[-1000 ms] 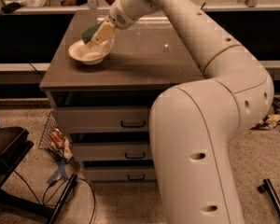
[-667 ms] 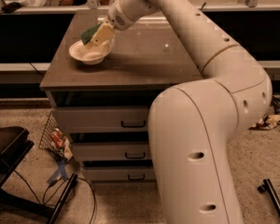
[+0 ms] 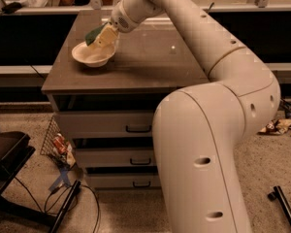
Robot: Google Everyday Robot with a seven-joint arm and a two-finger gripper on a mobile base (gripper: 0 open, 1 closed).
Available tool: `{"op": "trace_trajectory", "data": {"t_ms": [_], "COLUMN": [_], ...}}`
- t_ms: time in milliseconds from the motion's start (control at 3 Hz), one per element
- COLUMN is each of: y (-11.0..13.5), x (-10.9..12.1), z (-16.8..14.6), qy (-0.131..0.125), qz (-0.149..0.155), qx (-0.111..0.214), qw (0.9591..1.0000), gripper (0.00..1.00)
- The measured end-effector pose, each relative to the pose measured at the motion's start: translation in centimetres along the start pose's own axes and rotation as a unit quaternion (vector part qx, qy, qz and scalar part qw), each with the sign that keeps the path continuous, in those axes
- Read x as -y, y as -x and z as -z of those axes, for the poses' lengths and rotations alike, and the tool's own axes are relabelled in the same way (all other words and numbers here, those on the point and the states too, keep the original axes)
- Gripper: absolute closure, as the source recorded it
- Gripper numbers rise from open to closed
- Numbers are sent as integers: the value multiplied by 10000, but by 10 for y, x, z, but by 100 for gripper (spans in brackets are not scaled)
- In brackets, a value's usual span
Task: Place sponge into paper bowl
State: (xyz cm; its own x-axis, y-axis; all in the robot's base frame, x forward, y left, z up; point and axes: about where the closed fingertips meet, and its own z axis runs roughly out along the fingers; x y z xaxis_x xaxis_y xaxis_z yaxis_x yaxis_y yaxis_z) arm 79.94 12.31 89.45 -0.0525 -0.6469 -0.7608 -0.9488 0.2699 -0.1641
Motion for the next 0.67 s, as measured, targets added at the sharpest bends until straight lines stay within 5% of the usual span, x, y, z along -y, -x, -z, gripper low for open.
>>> {"op": "trace_trajectory", "data": {"t_ms": [333, 667], "y": [-1, -1], "x": [-1, -1], "z": [-4, -4], "qy": [27, 28], "qz": [-2, -2], "qx": [-7, -7], "qw": [10000, 10000], "gripper": [0, 0]}}
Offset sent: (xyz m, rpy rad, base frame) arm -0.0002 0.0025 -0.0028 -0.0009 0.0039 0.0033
